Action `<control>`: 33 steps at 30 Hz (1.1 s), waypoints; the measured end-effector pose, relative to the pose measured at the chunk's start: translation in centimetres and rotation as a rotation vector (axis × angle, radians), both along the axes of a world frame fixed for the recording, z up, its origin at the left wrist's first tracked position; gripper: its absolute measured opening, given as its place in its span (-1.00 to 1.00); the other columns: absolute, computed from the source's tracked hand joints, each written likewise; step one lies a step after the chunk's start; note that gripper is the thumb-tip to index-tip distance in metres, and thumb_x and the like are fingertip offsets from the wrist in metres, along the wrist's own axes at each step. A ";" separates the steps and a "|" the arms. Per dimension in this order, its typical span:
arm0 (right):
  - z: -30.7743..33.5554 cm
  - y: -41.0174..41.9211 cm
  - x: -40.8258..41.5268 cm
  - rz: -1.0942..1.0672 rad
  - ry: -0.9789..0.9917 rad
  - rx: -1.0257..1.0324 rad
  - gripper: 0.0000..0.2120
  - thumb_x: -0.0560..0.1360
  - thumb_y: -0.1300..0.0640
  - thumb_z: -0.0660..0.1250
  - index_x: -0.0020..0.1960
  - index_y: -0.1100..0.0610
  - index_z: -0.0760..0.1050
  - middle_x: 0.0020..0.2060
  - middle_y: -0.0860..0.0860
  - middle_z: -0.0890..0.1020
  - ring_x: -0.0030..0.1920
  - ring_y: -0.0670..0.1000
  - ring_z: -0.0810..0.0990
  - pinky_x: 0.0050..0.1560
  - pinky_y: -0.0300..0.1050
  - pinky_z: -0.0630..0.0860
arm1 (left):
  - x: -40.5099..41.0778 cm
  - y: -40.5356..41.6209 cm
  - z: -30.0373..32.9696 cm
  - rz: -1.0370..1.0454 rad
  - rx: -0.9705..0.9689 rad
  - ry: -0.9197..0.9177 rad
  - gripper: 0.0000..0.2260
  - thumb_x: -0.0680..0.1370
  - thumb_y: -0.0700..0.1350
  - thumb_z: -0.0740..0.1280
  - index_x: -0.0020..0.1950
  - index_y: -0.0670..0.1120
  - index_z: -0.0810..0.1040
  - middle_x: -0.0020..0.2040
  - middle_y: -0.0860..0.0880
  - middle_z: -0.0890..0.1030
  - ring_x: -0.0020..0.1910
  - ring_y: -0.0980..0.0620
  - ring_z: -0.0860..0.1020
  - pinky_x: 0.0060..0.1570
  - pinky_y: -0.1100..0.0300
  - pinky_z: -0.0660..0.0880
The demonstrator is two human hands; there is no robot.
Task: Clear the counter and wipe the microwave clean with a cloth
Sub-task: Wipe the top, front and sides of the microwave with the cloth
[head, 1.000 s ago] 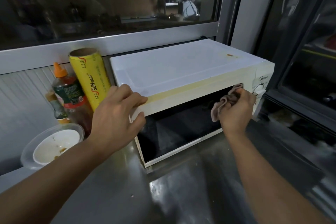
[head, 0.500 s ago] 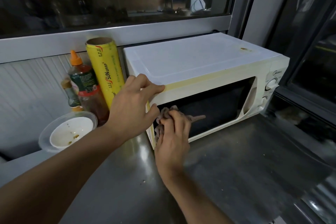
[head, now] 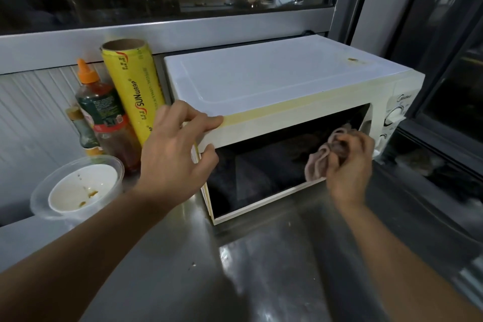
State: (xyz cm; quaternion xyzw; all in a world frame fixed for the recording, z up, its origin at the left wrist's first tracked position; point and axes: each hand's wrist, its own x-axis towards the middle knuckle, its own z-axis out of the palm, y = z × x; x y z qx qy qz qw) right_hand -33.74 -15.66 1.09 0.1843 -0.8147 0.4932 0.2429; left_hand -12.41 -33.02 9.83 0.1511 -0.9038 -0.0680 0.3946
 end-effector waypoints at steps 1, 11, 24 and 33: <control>0.0 0.3 -0.7 -0.012 -0.016 -0.002 -0.70 0.37 0.43 0.25 0.09 0.30 0.50 0.21 0.21 0.42 0.13 0.18 0.49 0.13 -0.16 0.35 | -0.1 0.0 0.0 0.000 0.005 0.002 -0.67 0.41 -0.13 0.29 0.15 -0.11 0.60 -0.05 -0.08 0.48 -0.01 0.02 0.33 -0.16 0.19 0.30; -0.8 -4.1 7.5 0.073 -0.091 -0.153 -0.48 0.27 0.46 0.19 0.24 0.32 0.41 0.28 0.22 0.31 0.11 0.20 0.52 0.24 -0.01 0.45 | 0.1 -0.1 0.1 -0.032 -0.029 -0.012 -0.68 0.43 -0.16 0.31 0.17 -0.13 0.59 -0.05 -0.10 0.48 -0.03 -0.06 0.35 -0.13 0.26 0.24; -3.2 -7.3 16.0 0.283 0.177 0.045 -0.82 0.35 0.20 0.30 -0.07 0.13 0.60 0.06 0.11 0.54 0.06 0.14 0.56 0.02 -0.17 0.44 | 0.7 0.3 0.0 -0.034 -0.014 -0.020 -0.67 0.46 -0.18 0.29 0.22 -0.11 0.56 0.00 -0.12 0.50 0.01 -0.15 0.40 -0.21 0.11 0.36; -3.1 -1.8 1.5 -0.118 -0.043 -0.086 -0.63 0.25 0.42 0.27 0.04 0.25 0.55 0.15 0.24 0.46 0.08 0.16 0.53 0.11 -0.33 0.32 | 0.0 0.3 -1.0 -0.046 -0.019 0.098 -0.69 0.46 -0.23 0.28 0.18 -0.17 0.58 -0.04 -0.17 0.53 -0.02 -0.18 0.41 0.01 0.26 0.19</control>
